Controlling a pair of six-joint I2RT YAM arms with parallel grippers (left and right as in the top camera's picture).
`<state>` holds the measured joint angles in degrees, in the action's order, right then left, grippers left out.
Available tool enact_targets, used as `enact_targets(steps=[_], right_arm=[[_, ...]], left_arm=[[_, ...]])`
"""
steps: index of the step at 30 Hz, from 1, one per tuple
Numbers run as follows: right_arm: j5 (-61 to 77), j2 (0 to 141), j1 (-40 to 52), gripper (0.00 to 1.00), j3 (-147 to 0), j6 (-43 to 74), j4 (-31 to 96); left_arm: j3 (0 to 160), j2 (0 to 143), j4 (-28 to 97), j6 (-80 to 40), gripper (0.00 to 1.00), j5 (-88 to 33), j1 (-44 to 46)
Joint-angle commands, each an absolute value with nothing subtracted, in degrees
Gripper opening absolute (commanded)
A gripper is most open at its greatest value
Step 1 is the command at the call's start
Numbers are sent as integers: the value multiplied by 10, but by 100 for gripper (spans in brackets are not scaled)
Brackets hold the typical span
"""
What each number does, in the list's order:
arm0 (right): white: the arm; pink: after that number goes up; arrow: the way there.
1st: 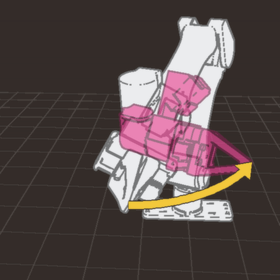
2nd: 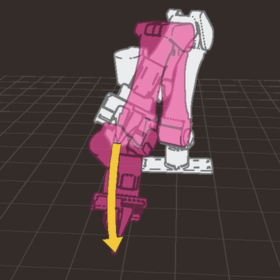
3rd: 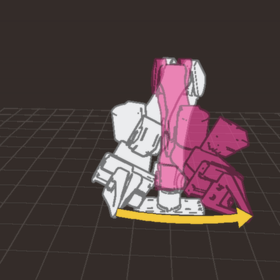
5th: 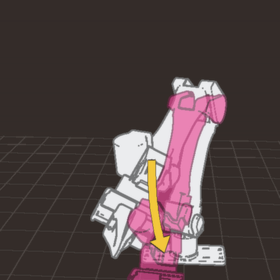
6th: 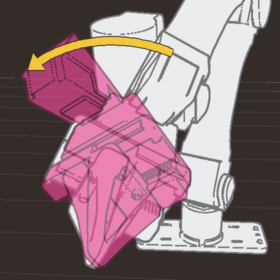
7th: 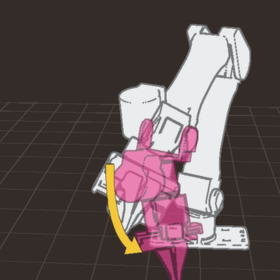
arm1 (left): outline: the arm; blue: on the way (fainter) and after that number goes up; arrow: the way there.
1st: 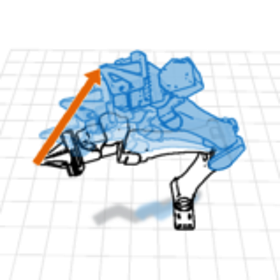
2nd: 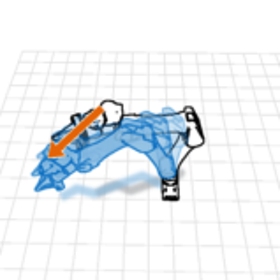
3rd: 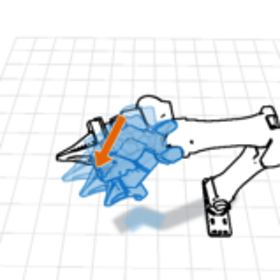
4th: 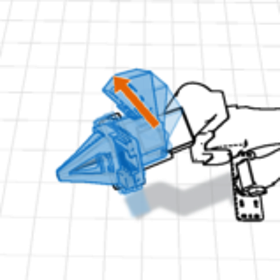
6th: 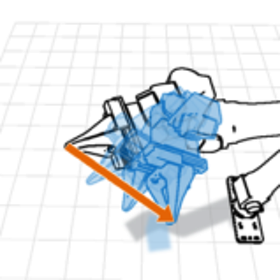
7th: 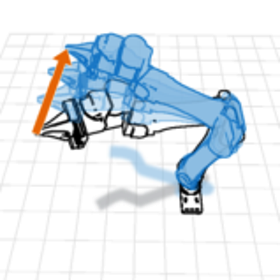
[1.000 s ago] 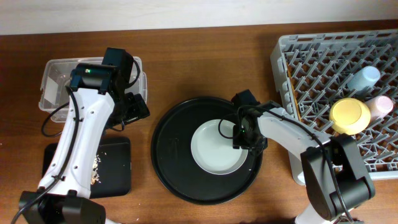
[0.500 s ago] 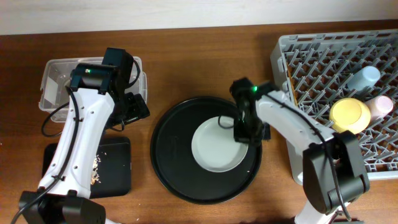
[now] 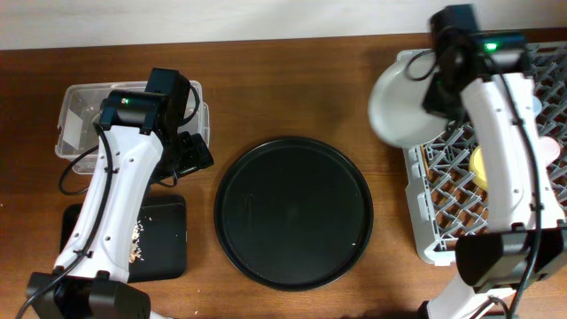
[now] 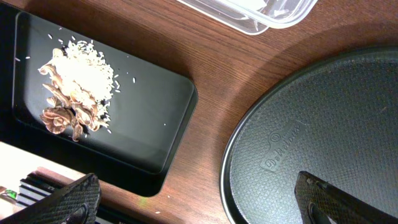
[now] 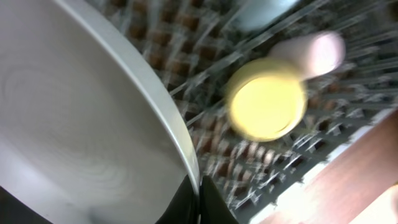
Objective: Sort waste into correct bins and load items into the dishwasher rack
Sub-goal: 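Stand the white plate upright in the rack's left slots and release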
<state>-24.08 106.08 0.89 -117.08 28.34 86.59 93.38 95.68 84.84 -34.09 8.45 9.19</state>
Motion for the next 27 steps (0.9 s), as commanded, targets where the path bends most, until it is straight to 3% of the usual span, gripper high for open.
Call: enact_targets(steps=[1, 8, 24, 27], right_arm=[[-307, 1067, -34, 4, -1175, 286, 827], [-392, 1108, -53, 4, -1170, 286, 736], [-411, 1185, 6, 4, -1170, 256, 722], [-410, 1180, 23, 16, -1173, 253, 738]], left_arm=[[938, 953, 849, -338, 99, 90, 89], [938, 953, 849, -338, 99, 90, 89], [938, 953, 849, -338, 99, 90, 89], [938, 953, 849, -338, 99, 90, 89]])
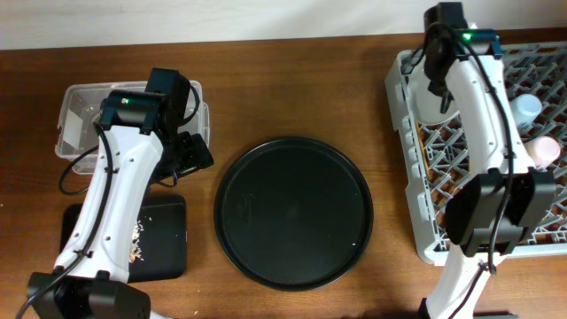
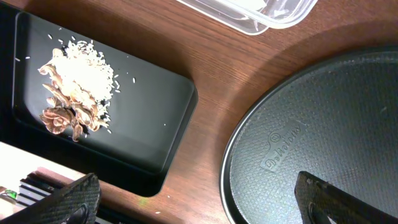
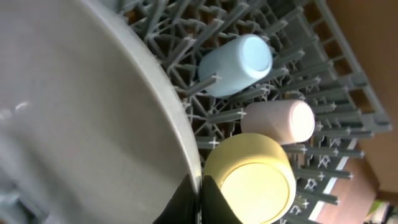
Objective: Sort waste into correct bins and load items into the dishwasher rack
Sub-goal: 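Stand the white plate upright in the rack's left slots and release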
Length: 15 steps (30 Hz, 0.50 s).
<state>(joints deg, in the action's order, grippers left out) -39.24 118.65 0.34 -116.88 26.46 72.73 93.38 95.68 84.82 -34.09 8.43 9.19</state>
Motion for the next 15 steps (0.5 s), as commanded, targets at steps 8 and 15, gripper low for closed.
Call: enact_targets(steps=[8, 15], right_arm=[[-377, 1093, 53, 99, -1173, 256, 781], [-199, 896, 54, 99, -1173, 260, 874]], left_arm=[[938, 953, 849, -338, 99, 90, 89], [938, 953, 849, -338, 99, 90, 89]])
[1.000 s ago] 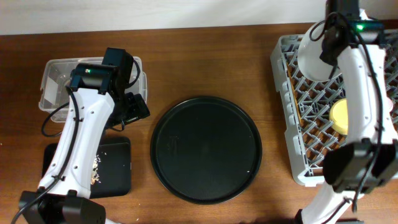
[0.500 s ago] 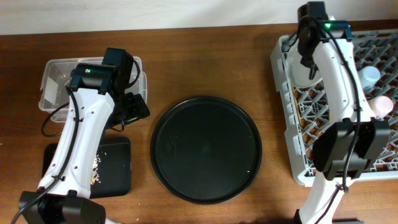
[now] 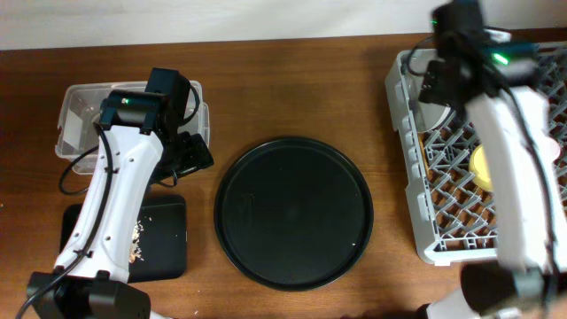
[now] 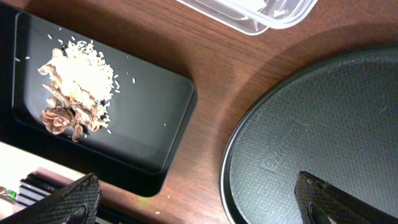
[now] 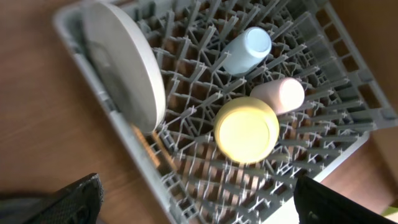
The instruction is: Sort waste into correct bins and load items into the dishwasher rack
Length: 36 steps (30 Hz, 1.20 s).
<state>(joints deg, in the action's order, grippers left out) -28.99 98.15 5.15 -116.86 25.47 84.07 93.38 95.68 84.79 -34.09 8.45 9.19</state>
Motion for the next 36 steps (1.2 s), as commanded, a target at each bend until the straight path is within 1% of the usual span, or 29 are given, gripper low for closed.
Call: enact_targets(steps=[1, 5, 8, 10, 14, 18, 21, 25, 36], right_arm=[[-194, 880, 54, 99, -1173, 261, 883], [-181, 797, 58, 99, -1167, 291, 963], [-175, 736, 72, 98, -1123, 278, 973], [-175, 680, 84, 99, -1060, 280, 972], [-161, 562, 90, 99, -898, 328, 943], [-96, 495, 90, 99, -795, 362, 927], [-55, 482, 90, 99, -753, 365, 928], [-53, 488, 90, 99, -719, 365, 928], [-60, 532, 90, 99, -715, 365, 924]], left_arm=[[938, 953, 849, -338, 99, 90, 89], [938, 953, 849, -338, 99, 90, 89], [938, 953, 849, -338, 99, 90, 89], [938, 953, 849, -338, 99, 90, 89], [938, 953, 849, -338, 99, 90, 89], [938, 953, 849, -338, 99, 90, 89], [938, 953, 849, -338, 99, 90, 89], [938, 953, 849, -338, 99, 90, 89], [938, 953, 849, -338, 99, 90, 89]])
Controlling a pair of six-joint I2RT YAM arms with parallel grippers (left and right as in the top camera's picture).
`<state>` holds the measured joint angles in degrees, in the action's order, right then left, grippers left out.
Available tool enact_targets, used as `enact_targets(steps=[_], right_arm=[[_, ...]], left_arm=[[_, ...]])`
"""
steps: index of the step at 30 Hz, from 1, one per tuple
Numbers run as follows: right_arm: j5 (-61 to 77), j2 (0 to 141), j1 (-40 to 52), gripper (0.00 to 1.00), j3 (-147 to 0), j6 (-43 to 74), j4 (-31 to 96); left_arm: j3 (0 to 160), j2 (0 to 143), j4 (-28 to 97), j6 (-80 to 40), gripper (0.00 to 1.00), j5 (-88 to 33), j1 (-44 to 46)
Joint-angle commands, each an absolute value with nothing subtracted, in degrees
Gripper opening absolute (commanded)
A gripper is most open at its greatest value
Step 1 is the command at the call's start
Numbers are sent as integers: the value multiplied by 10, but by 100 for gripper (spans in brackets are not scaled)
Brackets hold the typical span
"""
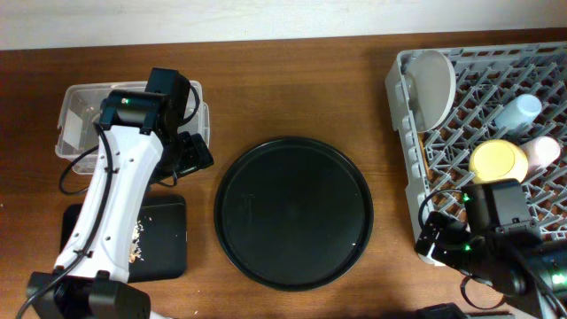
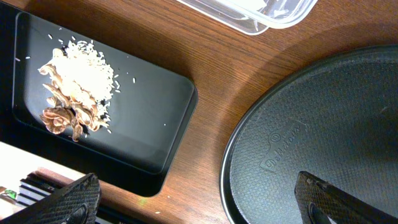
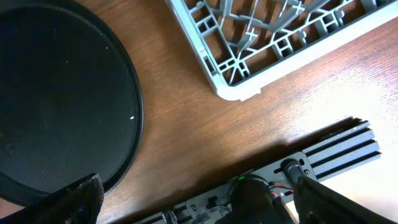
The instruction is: Sort waste into correct bins and load items into the dishwasher rack
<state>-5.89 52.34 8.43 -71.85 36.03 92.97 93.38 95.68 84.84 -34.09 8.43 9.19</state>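
Note:
The grey dishwasher rack [image 1: 443,190] at the right holds a white plate [image 1: 430,84] standing on edge in its far left corner, plus a blue cup [image 1: 518,108], a yellow cup [image 1: 494,161] and a pink cup [image 1: 542,152]. My right gripper [image 1: 440,244] is open and empty, low at the rack's near left corner; its wrist view shows that rack corner [image 3: 239,93] and the table's front edge. My left gripper [image 1: 197,152] hangs open and empty between the bins and the round black tray [image 1: 294,213]. Food scraps and rice [image 2: 74,87] lie in the black bin [image 2: 155,118].
A clear plastic bin [image 1: 80,111] stands at the far left, the black bin [image 1: 164,235] in front of it. The round tray [image 3: 62,93] lies bare in the middle. An arm base with cables [image 3: 261,199] sits past the front edge.
My right arm has left the rack's far left corner and now sits low at the rack's near left corner, by the table's front edge. The plate stays standing in the rack. The left arm has not moved.
My right gripper first held the white plate over the rack's left edge. Then the plate was down among the rack's tines, still gripped. Then it stood free in the rack with the gripper open above. Now the arm is back at the front.

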Motion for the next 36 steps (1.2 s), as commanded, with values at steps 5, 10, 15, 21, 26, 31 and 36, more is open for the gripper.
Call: enact_targets(steps=[5, 10, 15, 21, 26, 31, 36], right_arm=[[-46, 498, 90, 99, -667, 346, 817], [-5, 378, 90, 99, -539, 254, 653], [37, 196, 89, 99, -379, 179, 486], [37, 41, 71, 99, -235, 139, 329], [48, 3, 8, 99, -170, 139, 237], [48, 2, -27, 99, -98, 137, 112], [55, 2, -30, 99, -33, 137, -3]], left_arm=[[938, 953, 849, -338, 99, 90, 89], [938, 953, 849, -338, 99, 90, 89], [938, 953, 849, -338, 99, 90, 89], [938, 953, 849, -338, 99, 90, 89], [938, 953, 849, -338, 99, 90, 89], [938, 953, 849, -338, 99, 90, 89], [938, 953, 849, -338, 99, 90, 89]])
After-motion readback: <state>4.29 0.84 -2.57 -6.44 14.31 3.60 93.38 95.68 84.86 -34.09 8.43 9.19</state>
